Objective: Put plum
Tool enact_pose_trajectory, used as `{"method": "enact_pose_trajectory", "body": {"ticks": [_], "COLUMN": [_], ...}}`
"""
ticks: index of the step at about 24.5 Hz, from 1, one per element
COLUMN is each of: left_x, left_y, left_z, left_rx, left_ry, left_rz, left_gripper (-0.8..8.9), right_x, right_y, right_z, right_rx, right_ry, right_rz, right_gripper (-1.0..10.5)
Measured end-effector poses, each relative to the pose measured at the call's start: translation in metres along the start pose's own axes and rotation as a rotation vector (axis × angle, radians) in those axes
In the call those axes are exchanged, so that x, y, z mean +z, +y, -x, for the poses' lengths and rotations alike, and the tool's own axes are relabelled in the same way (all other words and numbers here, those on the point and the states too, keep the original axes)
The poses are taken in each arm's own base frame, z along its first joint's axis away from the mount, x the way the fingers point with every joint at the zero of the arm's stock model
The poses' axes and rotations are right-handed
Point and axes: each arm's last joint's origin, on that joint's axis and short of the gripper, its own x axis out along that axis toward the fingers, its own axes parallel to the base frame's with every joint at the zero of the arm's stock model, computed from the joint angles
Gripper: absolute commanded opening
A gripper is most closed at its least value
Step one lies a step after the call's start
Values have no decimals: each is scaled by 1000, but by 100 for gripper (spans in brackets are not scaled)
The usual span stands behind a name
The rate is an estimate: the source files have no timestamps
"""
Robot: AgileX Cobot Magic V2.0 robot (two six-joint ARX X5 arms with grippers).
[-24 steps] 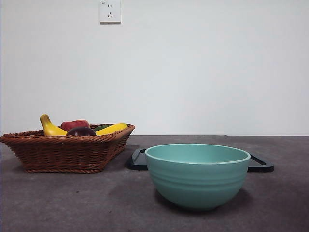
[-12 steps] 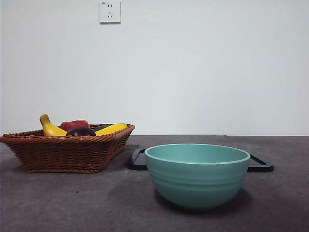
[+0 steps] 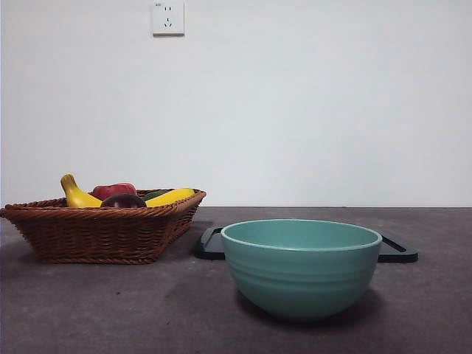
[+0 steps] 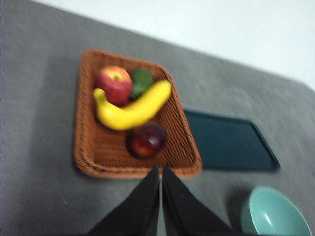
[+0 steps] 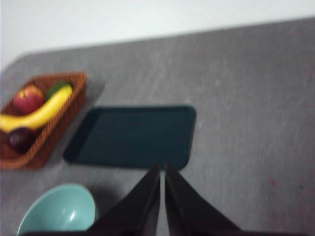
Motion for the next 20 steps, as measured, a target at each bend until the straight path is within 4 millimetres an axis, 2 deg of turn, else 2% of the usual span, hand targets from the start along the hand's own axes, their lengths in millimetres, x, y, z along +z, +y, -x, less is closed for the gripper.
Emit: {"method": "enact_pose_trajectory", "body": {"ticks": [7, 11, 15, 18, 20], "left_x": [29, 44, 45, 44, 44], "left_y": [-8, -13, -15, -16, -16], "left_z": [-9, -19, -26, -26, -26], "left_rx": [-60, -111, -137, -145, -145], "left_ry": [197, 316, 411, 414, 414], "left_rz": [-44, -61, -84, -95, -95], "left_gripper": [9, 9, 9, 10, 86], "right_x": [25, 33, 30, 28, 28], "right_y": [6, 10, 14, 17, 19], "right_z": [-3, -14, -27, -32, -32], "right_rx": [67, 143, 194, 227, 240], "right_ry": [184, 340, 464, 501, 505], "right_rz": [-2, 5, 42, 70, 84], "right_gripper": [6, 6, 6, 6, 7]}}
